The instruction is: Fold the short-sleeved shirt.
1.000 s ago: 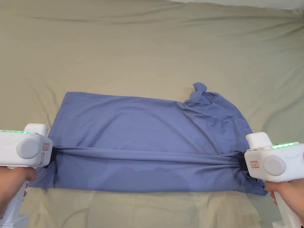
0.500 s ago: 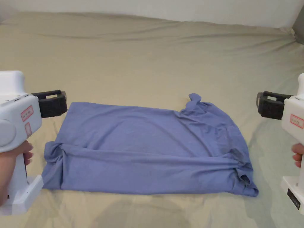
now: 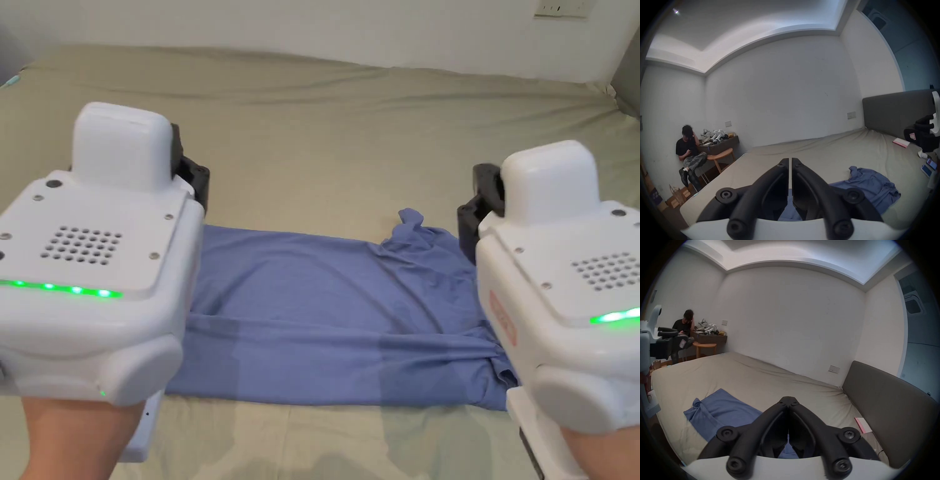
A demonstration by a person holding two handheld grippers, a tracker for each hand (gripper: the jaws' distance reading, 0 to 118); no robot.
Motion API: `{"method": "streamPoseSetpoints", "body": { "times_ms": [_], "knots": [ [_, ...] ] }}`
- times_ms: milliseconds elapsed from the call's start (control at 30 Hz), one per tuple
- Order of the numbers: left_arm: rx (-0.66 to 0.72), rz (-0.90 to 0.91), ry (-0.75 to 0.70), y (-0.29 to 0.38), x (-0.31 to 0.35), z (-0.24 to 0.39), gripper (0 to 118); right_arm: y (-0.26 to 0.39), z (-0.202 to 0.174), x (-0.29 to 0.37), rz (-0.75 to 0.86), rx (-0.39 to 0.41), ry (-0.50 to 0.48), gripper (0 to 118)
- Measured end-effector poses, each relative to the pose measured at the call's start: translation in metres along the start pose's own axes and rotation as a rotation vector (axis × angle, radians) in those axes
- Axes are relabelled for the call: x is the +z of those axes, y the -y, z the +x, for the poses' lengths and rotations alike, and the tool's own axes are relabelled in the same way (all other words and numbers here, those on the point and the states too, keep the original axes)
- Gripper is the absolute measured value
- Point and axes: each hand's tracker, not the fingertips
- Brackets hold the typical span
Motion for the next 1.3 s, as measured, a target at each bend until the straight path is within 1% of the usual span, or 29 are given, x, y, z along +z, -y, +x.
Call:
{"method": "streamPoseSetpoints", "body": {
  "times_ms": [100,167,300,400,500,533,633,667,733,767,800,833,867,933,1000,1033,1100,1133,1167,1200,1233,1300],
  "knots": [
    [-0.023,-0.015,0.021,0.005,0.001,0.003,0,0.006,-0.004,0.002,-0.007,-0.015,-0.020,2],
    [-0.045,-0.018,0.018,0.008,0.001,0.001,0,0.007,-0.005,0.000,-0.019,-0.012,-0.017,2],
    [-0.017,-0.085,0.064,0.013,-0.007,-0.010,0,0.008,-0.001,-0.003,-0.022,0.011,-0.007,2],
    [-0.017,-0.204,0.076,0.037,-0.023,-0.024,0,0.014,0.005,-0.005,-0.037,0.000,-0.006,2],
    [-0.009,-0.422,0.110,0.088,-0.042,-0.042,0,0.022,0.012,-0.006,-0.065,0.001,-0.001,2],
    [0.016,-0.493,0.112,0.108,-0.049,-0.050,6,0.025,0.015,-0.007,-0.074,0.002,-0.001,2],
    [0.094,-0.723,0.061,0.176,-0.068,-0.077,20,0.037,0.022,-0.008,-0.107,0.011,0.012,2],
    [0.123,-0.782,0.033,0.197,-0.074,-0.084,27,0.040,0.025,-0.009,-0.121,0.010,0.016,2],
    [0.157,-0.857,0.019,0.227,-0.083,-0.093,63,0.047,0.030,-0.013,-0.152,-0.001,0.015,2],
    [0.193,-0.881,0.007,0.241,-0.088,-0.098,73,0.050,0.032,-0.013,-0.165,-0.005,0.016,2],
    [0.221,-0.900,0.006,0.252,-0.094,-0.101,73,0.054,0.034,-0.014,-0.178,-0.002,0.019,2],
    [0.250,-0.917,0.006,0.260,-0.099,-0.104,104,0.057,0.035,-0.015,-0.191,0.009,0.024,2],
    [0.262,-0.929,0.002,0.265,-0.102,-0.102,112,0.060,0.036,-0.016,-0.203,0.017,0.026,2],
    [0.248,-0.908,-0.014,0.271,-0.111,-0.100,111,0.064,0.039,-0.016,-0.224,0.023,0.026,2],
    [0.207,-0.917,-0.039,0.277,-0.122,-0.095,110,0.069,0.044,-0.016,-0.251,0.019,0.025,2],
    [0.194,-0.934,-0.039,0.280,-0.127,-0.094,106,0.071,0.046,-0.016,-0.263,0.018,0.027,2],
    [0.198,-0.971,-0.025,0.287,-0.135,-0.090,104,0.076,0.051,-0.017,-0.284,0.028,0.040,2],
    [0.230,-0.964,-0.016,0.289,-0.134,-0.092,100,0.078,0.055,-0.018,-0.294,0.030,0.049,2],
    [0.241,-0.962,-0.028,0.286,-0.133,-0.092,93,0.079,0.060,-0.017,-0.310,0.024,0.063,2],
    [0.236,-0.963,-0.025,0.283,-0.132,-0.091,83,0.080,0.066,-0.018,-0.325,0.012,0.075,2],
    [0.235,-0.956,-0.014,0.281,-0.131,-0.088,66,0.082,0.072,-0.019,-0.333,0.000,0.087,2],
    [0.186,-0.931,0.017,0.272,-0.126,-0.082,22,0.088,0.082,-0.023,-0.372,-0.009,0.113,3]
  ]
}}
